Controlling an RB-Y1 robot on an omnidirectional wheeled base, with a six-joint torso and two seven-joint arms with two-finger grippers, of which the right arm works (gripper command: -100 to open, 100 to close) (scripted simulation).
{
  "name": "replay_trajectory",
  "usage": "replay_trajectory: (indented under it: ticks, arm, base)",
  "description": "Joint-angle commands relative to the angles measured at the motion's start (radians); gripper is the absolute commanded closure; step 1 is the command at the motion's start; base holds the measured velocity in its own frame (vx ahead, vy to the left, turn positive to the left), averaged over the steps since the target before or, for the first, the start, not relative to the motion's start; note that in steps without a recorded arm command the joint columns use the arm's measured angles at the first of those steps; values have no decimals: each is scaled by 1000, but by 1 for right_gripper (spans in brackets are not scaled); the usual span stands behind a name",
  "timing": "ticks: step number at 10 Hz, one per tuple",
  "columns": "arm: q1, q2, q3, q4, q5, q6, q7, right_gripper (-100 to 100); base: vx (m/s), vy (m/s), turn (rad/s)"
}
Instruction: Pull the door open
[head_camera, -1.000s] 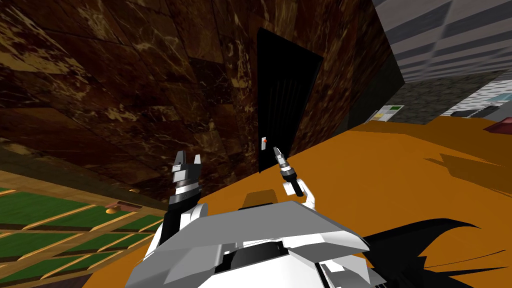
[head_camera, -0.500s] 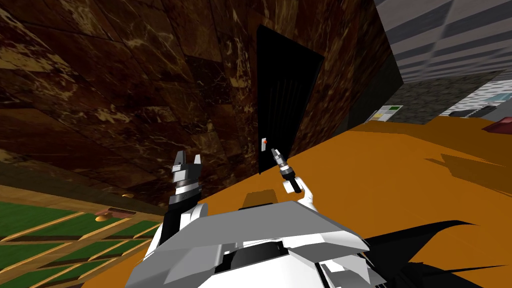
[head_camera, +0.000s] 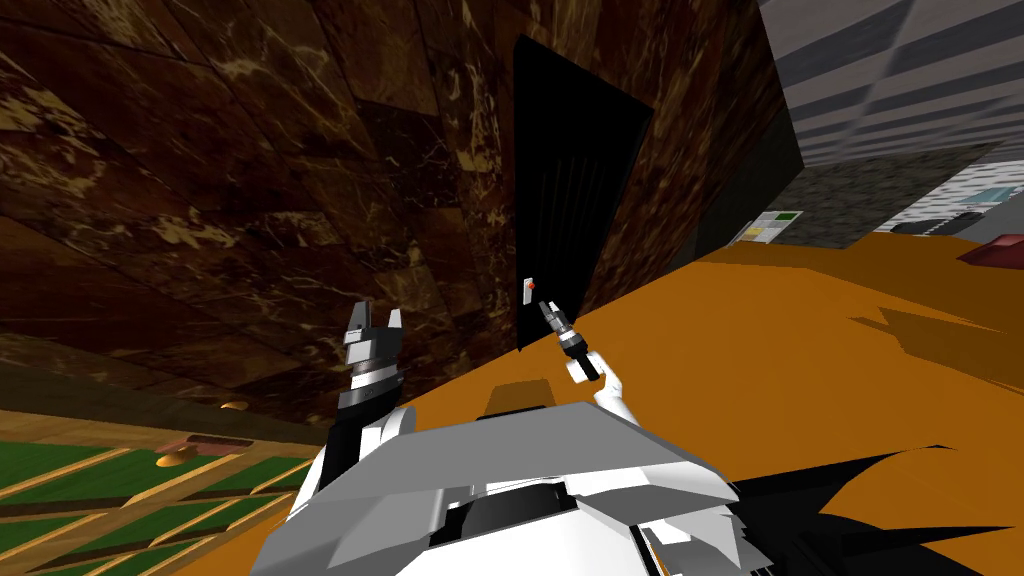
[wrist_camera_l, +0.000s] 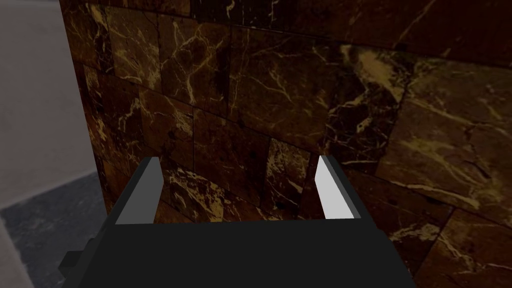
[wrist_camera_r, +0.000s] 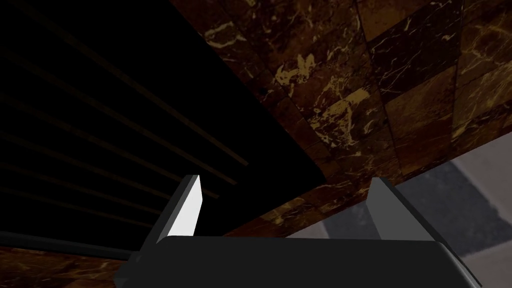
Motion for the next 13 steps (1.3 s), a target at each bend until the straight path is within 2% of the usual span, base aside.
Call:
replay_trajectory:
  ticks: [1, 3, 4, 6, 7, 13]
  arm:
    - [-10, -6, -1, 29, 8, 0, 12, -100]
    - [-47, -26, -7, 94, 34, -11, 48, -100]
    - [-47, -26, -7, 110, 34, -11, 48, -100]
    - [-84, -45, -13, 176, 59, -22, 84, -100]
    - [-84, -45, -13, 190, 59, -22, 84, -100]
    - [-190, -99, -31, 414, 131, -53, 185, -100]
  base:
    - [53, 3, -4]
    - [66, -6, -14]
    - [61, 3, -2]
    - [75, 9, -16]
    - [66, 1, -3]
    - [86, -1, -15]
